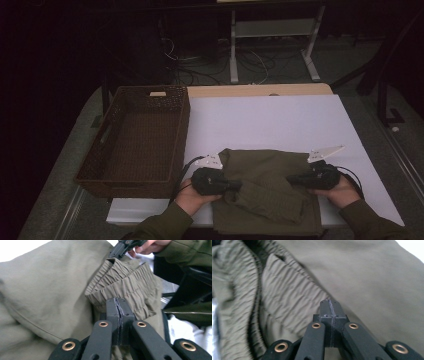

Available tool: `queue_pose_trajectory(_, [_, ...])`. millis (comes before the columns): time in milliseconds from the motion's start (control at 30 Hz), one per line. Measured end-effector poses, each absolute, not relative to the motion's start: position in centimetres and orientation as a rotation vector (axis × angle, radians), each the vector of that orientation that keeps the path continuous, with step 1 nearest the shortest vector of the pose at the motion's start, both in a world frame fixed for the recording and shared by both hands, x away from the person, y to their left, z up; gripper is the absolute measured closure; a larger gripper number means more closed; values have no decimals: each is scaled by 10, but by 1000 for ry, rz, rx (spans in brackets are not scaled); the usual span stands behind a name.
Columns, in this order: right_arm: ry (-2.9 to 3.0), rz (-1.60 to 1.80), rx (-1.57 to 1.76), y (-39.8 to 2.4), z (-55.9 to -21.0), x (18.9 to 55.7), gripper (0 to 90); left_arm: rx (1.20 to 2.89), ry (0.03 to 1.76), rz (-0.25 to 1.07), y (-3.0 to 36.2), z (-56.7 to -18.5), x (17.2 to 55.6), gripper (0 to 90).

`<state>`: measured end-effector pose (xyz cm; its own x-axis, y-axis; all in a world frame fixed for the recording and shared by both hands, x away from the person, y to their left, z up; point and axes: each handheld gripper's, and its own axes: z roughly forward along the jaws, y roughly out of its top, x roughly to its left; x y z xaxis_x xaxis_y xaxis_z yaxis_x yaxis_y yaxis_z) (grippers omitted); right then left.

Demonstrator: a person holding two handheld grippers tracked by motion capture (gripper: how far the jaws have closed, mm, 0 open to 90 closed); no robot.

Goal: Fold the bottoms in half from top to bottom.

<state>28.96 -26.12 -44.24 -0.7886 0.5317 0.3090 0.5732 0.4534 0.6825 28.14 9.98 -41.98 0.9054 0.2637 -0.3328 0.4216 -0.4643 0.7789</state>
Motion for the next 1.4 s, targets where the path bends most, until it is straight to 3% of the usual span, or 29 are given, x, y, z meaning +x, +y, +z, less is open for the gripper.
queue_pose_trajectory(500, [-2646,-1330,-855,-259,-426,260,893,2108,394,-292,107,-421,260,874])
queue_pose_trajectory(633, [-2685,-1410,-1003,-274,-418,272,893,2117,384,-306,105,-423,260,875])
queue_pose_trajectory(833, [-2724,-1259,-1065,-268,-436,297,893,2133,364,-320,104,-423,259,875])
queue_pose_trajectory(1400, [-2700,-1227,-710,-253,-429,237,894,2110,402,-229,112,-410,259,854])
